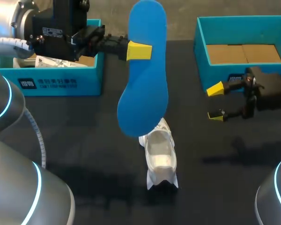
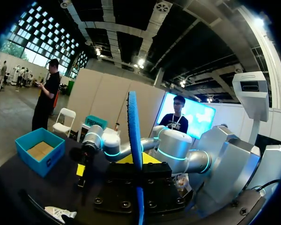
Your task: Take the shoe out of the shoebox, open the shoe tongue, remove and reinsert the insole, then place the shoe into the shoebox
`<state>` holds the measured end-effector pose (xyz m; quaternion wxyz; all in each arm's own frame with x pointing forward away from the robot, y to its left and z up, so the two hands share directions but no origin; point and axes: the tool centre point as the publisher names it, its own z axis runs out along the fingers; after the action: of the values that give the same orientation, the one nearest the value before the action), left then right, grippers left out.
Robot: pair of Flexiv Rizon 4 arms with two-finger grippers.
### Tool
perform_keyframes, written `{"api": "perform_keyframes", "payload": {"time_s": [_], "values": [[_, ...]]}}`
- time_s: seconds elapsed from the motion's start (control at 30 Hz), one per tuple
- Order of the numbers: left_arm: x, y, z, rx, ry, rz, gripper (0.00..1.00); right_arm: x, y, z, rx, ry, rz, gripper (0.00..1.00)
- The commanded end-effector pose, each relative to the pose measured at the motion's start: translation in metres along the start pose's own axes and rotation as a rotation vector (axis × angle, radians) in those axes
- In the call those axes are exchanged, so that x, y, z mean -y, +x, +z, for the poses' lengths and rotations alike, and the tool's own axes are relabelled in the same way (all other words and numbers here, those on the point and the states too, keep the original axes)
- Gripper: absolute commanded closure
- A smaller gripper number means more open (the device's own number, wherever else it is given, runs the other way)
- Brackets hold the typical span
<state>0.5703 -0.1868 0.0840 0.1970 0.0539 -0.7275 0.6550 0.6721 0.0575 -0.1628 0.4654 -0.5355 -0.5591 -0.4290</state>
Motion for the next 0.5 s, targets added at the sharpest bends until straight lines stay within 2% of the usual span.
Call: {"api": "perform_keyframes", "payload": {"time_s": [0.03,0.13,0.23,0.27,0.33,0.4,0.43,0.47,0.5], "values": [[0.001,0.0,0.001,0.0,-0.002,0.0,1.0,-0.005,-0.001,0.004,0.002,0.007,0.004,0.0],[0.003,-0.004,-0.004,0.009,-0.005,0.046,1.0,-0.005,-0.001,0.004,0.002,0.007,0.004,0.0],[0.01,-0.024,-0.017,0.099,-0.019,0.231,1.0,-0.005,-0.001,0.004,0.002,0.007,0.004,0.0],[0.012,-0.03,-0.021,0.075,-0.014,0.272,1.0,-0.005,-0.001,0.004,0.002,0.007,0.004,0.0],[0.014,-0.044,-0.029,0.13,-0.022,0.397,1.0,-0.005,-0.001,0.004,0.002,0.007,0.004,0.0],[0.018,-0.058,-0.039,0.127,-0.016,0.492,1.0,-0.005,-0.001,0.004,0.002,0.007,0.004,0.0],[0.019,-0.063,-0.041,0.175,-0.027,0.598,1.0,-0.005,-0.001,0.004,0.002,0.007,0.004,0.0],[0.02,-0.067,-0.045,0.134,-0.022,0.641,1.0,-0.005,-0.001,0.004,0.002,0.007,0.004,0.0],[0.022,-0.069,-0.048,0.153,-0.021,0.713,1.0,-0.005,-0.001,0.004,0.002,0.007,0.004,0.0]]}}
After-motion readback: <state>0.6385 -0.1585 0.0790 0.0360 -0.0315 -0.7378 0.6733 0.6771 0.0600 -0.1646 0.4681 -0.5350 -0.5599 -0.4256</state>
